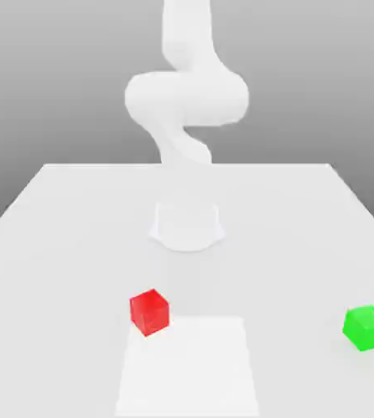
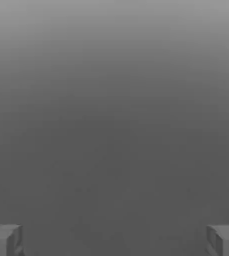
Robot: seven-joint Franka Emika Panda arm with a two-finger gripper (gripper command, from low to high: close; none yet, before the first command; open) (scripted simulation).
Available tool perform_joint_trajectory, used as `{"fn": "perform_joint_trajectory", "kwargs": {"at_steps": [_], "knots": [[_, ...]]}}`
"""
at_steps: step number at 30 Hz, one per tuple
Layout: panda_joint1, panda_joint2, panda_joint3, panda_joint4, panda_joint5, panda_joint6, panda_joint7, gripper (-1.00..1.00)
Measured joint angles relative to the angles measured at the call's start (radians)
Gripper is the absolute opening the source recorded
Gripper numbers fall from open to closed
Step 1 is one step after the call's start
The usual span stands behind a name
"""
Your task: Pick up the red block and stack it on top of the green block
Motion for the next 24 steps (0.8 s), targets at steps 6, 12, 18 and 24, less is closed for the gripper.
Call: {"fn": "perform_joint_trajectory", "kwargs": {"at_steps": [6,12,18,24], "knots": [[-0.074,0.172,0.01,-0.19,0.037,0.141,0.171,0.0],[-0.153,0.351,0.046,-0.389,0.053,0.287,0.371,0.0],[-0.237,0.633,0.08,-0.57,0.02,0.508,0.618,0.0],[-0.209,0.877,0.029,-0.559,-0.042,0.713,0.686,0.0]]}}
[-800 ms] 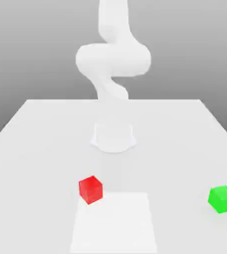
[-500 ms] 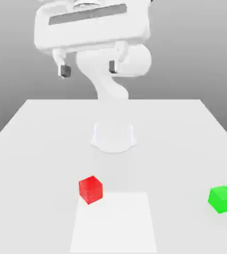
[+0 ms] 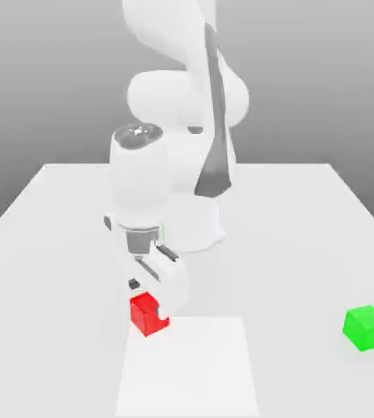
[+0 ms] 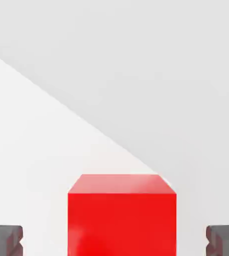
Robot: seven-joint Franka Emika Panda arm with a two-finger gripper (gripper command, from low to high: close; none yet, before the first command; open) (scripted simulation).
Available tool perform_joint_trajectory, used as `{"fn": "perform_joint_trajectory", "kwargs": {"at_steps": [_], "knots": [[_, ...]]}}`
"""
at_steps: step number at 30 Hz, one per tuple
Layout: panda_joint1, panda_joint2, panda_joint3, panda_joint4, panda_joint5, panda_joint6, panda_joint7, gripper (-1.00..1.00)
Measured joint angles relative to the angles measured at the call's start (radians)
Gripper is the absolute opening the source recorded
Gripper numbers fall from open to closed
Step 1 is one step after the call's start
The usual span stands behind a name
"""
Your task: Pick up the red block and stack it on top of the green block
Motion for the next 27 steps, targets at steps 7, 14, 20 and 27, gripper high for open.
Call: {"fn": "perform_joint_trajectory", "kwargs": {"at_steps": [7,14,20,27], "knots": [[0.013,0.039,-0.014,0.004,-0.008,0.036,0.008,-1.0],[0.001,-0.162,0.01,-0.022,0.036,-0.139,-0.025,-1.0],[0.077,-0.237,0.081,0.033,-0.003,-0.267,-0.062,-1.0],[0.335,-0.157,0.231,0.203,-0.047,-0.359,-0.184,-1.0]]}}
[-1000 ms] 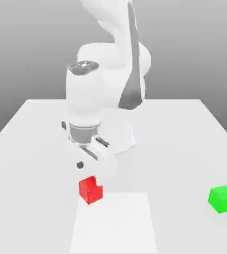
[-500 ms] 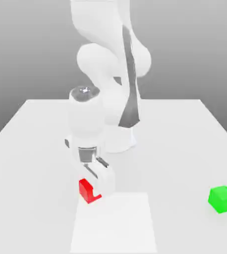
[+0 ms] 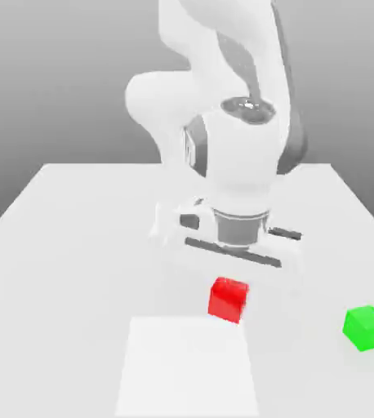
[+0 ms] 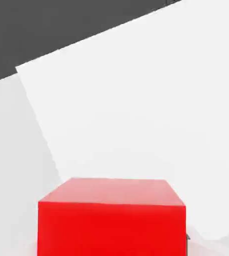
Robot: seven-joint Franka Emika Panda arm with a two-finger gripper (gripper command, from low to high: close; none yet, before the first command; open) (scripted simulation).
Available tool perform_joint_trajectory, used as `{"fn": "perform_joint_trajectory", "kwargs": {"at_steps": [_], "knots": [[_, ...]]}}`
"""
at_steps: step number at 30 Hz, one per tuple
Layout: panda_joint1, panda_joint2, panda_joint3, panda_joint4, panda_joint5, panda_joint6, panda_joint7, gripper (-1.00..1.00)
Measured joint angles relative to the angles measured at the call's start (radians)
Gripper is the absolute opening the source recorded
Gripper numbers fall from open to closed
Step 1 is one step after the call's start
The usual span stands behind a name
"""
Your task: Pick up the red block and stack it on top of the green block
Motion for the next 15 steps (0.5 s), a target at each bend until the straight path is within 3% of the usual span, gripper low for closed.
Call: {"fn": "perform_joint_trajectory", "kwargs": {"at_steps": [7,11,12,15], "knots": [[0.225,0.097,0.136,0.165,0.005,-0.076,-0.15,-1.0],[0.263,0.231,0.09,0.188,-0.106,0.024,-0.084,-1.0],[0.278,0.264,0.071,0.191,-0.135,0.052,-0.063,1.0],[0.278,0.264,0.071,0.191,-0.135,0.052,-0.063,1.0]]}}
